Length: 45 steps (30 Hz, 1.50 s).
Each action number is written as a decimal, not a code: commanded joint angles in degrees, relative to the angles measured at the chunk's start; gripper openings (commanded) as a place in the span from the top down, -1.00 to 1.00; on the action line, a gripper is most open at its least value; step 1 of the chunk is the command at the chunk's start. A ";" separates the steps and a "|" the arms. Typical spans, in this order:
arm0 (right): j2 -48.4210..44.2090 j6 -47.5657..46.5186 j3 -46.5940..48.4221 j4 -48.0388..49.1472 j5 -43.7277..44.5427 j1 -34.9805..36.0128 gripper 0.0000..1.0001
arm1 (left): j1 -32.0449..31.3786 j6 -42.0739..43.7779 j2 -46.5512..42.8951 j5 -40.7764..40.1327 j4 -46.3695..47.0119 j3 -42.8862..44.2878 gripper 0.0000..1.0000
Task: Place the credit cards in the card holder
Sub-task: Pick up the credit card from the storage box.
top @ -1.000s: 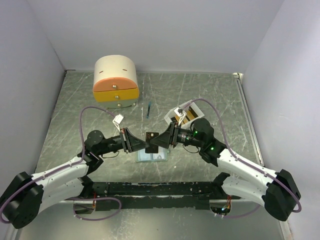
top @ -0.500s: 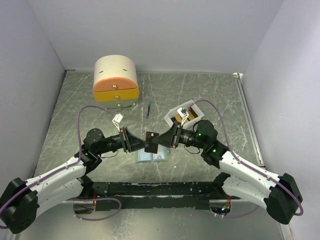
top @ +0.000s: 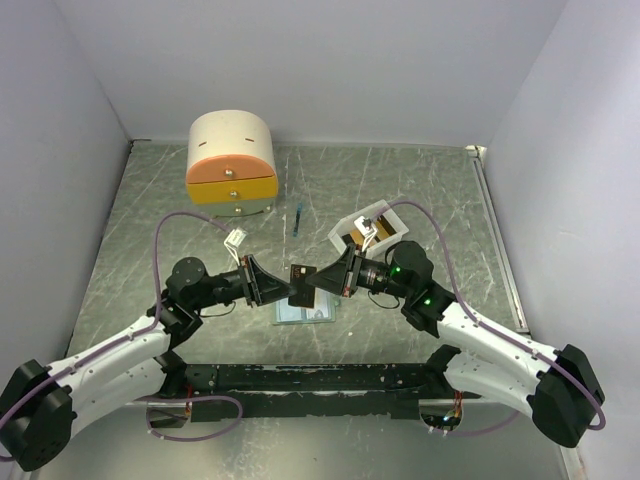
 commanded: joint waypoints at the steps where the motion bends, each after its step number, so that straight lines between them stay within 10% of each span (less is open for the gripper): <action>1: -2.03 0.96 0.47 5.06 -1.17 0.29 0.91 | 0.41 1.33 0.44 -1.29 -2.87 0.12 0.70; 17: -4.87 -1.36 0.50 1.63 -0.78 -0.40 1.00 | 0.35 1.24 -2.36 0.28 -3.81 0.02 0.79; 24: -3.82 -0.01 0.67 3.97 -2.78 -0.42 1.00 | 0.36 0.86 -2.29 1.34 -1.06 -0.10 0.23; 30: -1.78 1.68 -0.06 6.64 -4.67 -0.41 1.00 | 0.39 2.23 0.54 2.35 -0.01 1.56 0.15; 38: -1.56 0.05 1.55 2.73 -5.24 -0.49 0.92 | 0.38 6.35 0.30 -0.76 -5.27 2.41 0.84; 45: -2.84 -0.22 2.19 1.47 -5.92 -1.77 0.92 | 0.34 6.34 -0.07 -0.03 -5.64 1.49 0.86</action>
